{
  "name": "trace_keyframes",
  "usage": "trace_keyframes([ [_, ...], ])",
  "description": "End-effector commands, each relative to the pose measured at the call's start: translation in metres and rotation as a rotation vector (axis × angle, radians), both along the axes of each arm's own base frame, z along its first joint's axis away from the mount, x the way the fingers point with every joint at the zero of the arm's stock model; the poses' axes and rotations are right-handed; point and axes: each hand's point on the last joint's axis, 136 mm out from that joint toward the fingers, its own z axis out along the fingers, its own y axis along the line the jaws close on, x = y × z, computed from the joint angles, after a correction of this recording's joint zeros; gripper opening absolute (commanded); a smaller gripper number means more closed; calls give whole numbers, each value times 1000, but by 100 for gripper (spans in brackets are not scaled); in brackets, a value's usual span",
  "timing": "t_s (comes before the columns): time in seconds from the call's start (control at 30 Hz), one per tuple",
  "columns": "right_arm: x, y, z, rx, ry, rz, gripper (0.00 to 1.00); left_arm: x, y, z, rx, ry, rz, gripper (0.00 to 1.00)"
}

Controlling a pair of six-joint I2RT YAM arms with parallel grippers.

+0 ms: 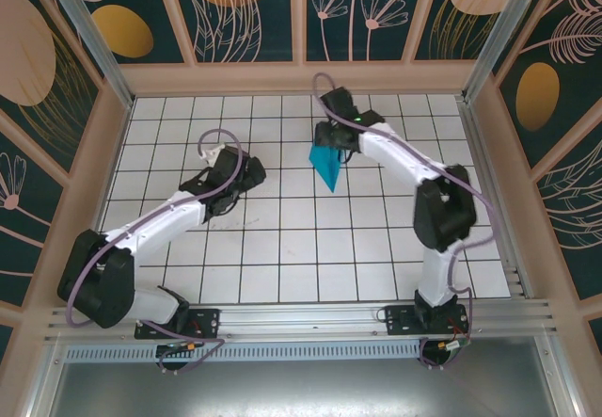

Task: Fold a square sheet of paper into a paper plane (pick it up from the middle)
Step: Move the paper plane to the center of the table, then reset both arms

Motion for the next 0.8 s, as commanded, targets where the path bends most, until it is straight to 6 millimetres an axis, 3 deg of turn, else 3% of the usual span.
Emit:
trace_keyframes([
  [0.0,0,-50,62,-3,-204,-146,69,5,43,37,186,-99,86,99],
  [0.13,-18,-126,96,-54,-397,-342,98,5,80,69,288,-250,143,99],
  [0.2,-29,-163,97,-63,-452,-428,99,0,100,77,331,-316,183,99],
  [0.3,-48,-216,80,-102,-511,-543,99,-12,132,75,393,-371,255,99],
  [0.4,-72,-255,47,-122,-535,-613,99,-22,157,60,449,-363,311,99],
  [0.6,-108,-295,-9,-168,-585,-679,99,-36,188,32,573,-402,341,99],
  [0.77,-114,-292,-23,-185,-683,-590,99,-29,189,20,558,-477,259,99],
])
